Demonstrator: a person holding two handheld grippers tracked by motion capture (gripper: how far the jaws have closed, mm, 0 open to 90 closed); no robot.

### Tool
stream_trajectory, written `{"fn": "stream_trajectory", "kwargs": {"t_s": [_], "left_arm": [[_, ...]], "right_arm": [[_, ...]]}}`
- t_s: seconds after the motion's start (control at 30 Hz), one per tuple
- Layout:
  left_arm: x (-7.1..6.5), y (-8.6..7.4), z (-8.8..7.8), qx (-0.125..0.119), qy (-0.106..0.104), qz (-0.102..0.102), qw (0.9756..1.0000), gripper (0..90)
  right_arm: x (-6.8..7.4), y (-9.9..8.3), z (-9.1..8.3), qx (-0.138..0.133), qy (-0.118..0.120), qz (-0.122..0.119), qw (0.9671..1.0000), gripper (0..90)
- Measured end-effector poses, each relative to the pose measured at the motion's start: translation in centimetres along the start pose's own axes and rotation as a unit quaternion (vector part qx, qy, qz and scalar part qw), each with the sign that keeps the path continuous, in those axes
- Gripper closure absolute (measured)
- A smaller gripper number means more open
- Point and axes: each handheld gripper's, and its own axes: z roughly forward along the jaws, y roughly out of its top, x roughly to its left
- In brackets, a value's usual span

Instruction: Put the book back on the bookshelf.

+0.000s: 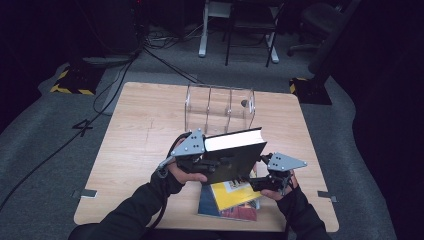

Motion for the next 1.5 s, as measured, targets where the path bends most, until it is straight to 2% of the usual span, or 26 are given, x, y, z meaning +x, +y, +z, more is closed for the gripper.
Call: {"fn": "stream_trajectory", "kwargs": {"t_s": [0.13,0.2,0.3,0.4,0.43,0.53,0.63,0.77,0.9,0.93,0.97,1.07,1.17,1.23,1.27,1.43,1.5], "left_arm": [[0.1,0.7,0.0,-0.003,0.002,-0.005,1.0000,44.7],[0.0,1.4,0.2,0.007,0.000,0.007,1.0000,44.5],[-0.1,1.5,0.3,0.011,-0.005,0.009,0.9999,46.2],[-0.1,1.6,0.2,0.011,-0.004,0.004,0.9999,48.3],[-0.1,1.6,0.1,0.010,-0.006,0.001,0.9999,49.0],[-0.2,1.7,0.1,0.008,-0.005,-0.002,1.0000,49.7],[-0.2,1.9,0.3,0.003,-0.004,-0.006,1.0000,50.7],[-0.4,2.5,0.6,0.005,-0.003,-0.001,1.0000,51.5],[-0.5,3.4,0.8,0.015,0.002,0.006,0.9999,51.9],[-0.5,3.4,0.8,0.015,0.002,0.006,0.9999,52.0],[-0.3,3.7,0.7,0.014,0.005,0.006,0.9999,52.2],[0.0,4.2,0.5,0.011,0.014,0.006,0.9998,52.3],[0.6,5.4,-0.3,0.000,0.031,0.003,0.9995,52.4],[0.9,6.2,-0.9,-0.006,0.044,0.001,0.9990,52.4],[0.9,6.2,-0.9,-0.006,0.044,0.001,0.9990,52.4],[2.3,8.1,-2.8,-0.011,0.089,0.006,0.9960,52.4],[3.6,8.6,-3.5,-0.005,0.116,0.008,0.9932,52.4]], "right_arm": [[0.0,0.0,0.0,0.001,-0.002,0.001,1.0000,26.1],[0.0,0.0,0.0,0.002,-0.002,0.001,1.0000,26.2],[0.0,0.0,-0.1,0.004,-0.002,0.000,1.0000,26.4],[0.0,-0.1,-0.4,0.008,-0.007,-0.001,0.9999,28.8],[-0.2,-0.3,-0.8,0.009,-0.008,0.001,0.9999,32.0],[-0.4,-0.5,-1.3,0.012,-0.009,0.005,0.9999,31.6],[-1.2,-1.1,-2.1,0.023,-0.021,0.009,0.9995,30.8],[-2.8,-2.2,-3.9,0.023,-0.051,0.032,0.9979,30.2],[-4.9,-3.8,-5.6,0.012,-0.081,0.090,0.9926,31.0],[-4.9,-3.8,-5.6,0.012,-0.081,0.090,0.9926,31.0],[-5.5,-4.3,-5.8,0.011,-0.090,0.112,0.9895,31.3],[-6.0,-4.7,-5.8,0.012,-0.095,0.121,0.9881,31.7],[-6.5,-5.2,-5.6,0.018,-0.095,0.138,0.9857,32.6],[-6.6,-5.4,-5.5,0.022,-0.094,0.140,0.9854,33.0],[-6.6,-5.4,-5.5,0.022,-0.094,0.140,0.9854,33.0],[-6.8,-5.6,-5.5,0.017,-0.098,0.153,0.9832,32.9],[-7.0,-5.7,-5.4,0.020,-0.099,0.152,0.9833,32.7]]}}
